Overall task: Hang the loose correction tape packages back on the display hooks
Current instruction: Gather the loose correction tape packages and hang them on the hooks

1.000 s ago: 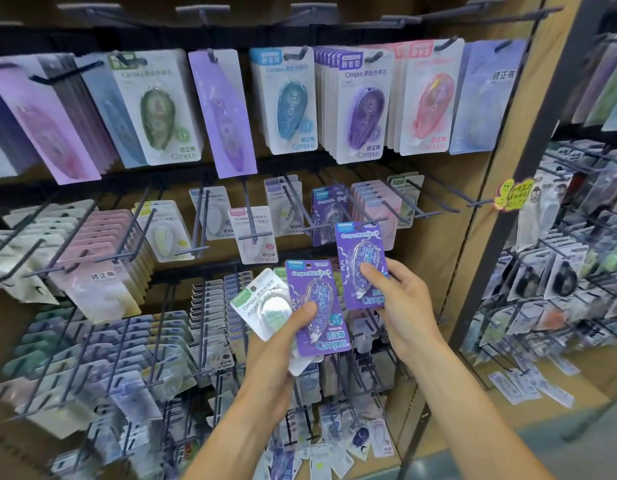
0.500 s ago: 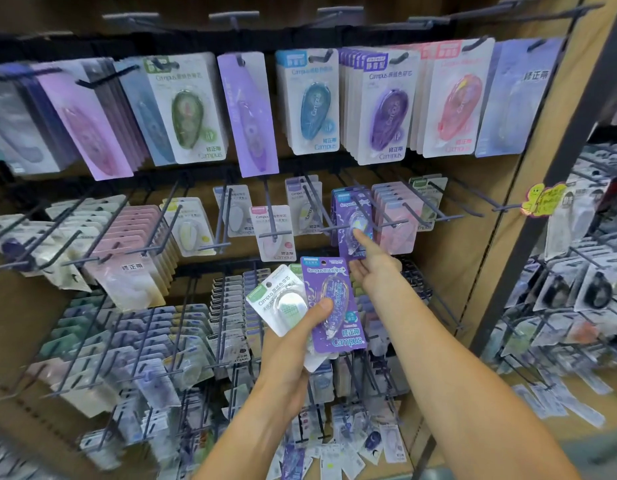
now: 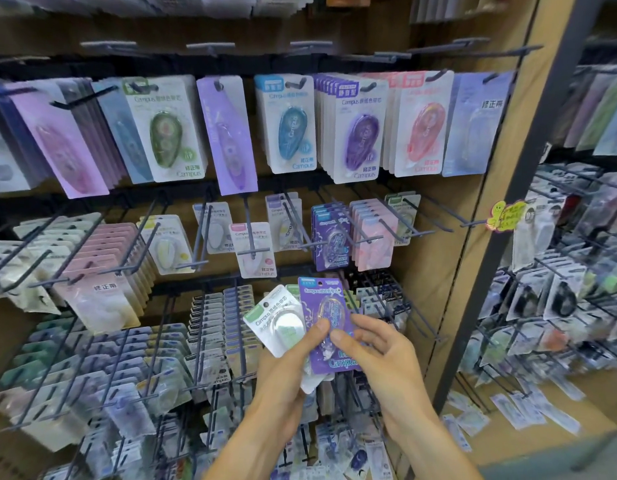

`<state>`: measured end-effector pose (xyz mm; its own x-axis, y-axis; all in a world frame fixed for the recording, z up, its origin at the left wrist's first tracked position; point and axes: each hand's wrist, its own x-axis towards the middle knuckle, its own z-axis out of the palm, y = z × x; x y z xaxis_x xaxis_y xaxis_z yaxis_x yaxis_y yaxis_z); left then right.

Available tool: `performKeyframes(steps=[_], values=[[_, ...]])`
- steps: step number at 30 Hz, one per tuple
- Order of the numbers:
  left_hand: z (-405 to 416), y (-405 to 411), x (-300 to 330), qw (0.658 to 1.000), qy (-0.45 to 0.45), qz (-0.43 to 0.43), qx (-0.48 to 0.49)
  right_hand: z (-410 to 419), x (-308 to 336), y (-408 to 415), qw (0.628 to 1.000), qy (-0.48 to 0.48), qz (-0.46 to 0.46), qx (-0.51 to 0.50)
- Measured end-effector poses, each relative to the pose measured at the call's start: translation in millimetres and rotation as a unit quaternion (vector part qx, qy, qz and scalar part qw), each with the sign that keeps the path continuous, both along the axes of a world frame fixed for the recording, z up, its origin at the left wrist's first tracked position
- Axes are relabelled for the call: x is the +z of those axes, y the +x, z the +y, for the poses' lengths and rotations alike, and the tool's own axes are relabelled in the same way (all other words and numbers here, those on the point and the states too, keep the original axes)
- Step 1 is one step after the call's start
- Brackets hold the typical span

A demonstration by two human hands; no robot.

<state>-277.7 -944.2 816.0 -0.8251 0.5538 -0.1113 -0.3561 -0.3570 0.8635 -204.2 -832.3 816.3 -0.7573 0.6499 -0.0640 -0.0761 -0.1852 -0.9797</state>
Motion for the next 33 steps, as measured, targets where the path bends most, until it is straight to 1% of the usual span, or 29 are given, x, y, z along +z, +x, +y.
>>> performKeyframes(steps=[3, 7, 13, 16, 26, 33], values=[[0, 1, -1, 1.0, -0.004, 0.008, 0.0, 0, -2, 2, 1.0, -0.015, 0.014, 0.024], [-3, 3, -3, 1.0, -0.015, 0.0, 0.007, -1, -5, 5, 0.999, -0.004, 0.03, 0.037], [-8, 7, 2, 0.999, -0.014, -0.04, 0.035, 4, -3, 2, 0.992, -0.024, 0.122, -0.037], [-9, 5, 5, 0.998, -0.025, -0.044, 0.045, 13, 2, -6, 0.987, -0.028, 0.149, -0.051], [-9, 8, 4, 0.997, -0.013, -0.049, 0.058, 29, -6, -30, 0.987, -0.006, 0.123, -0.104], [-14, 8, 5, 0.998, -0.013, -0.045, 0.048, 32, 0, -39, 0.987, -0.025, 0.091, -0.127]])
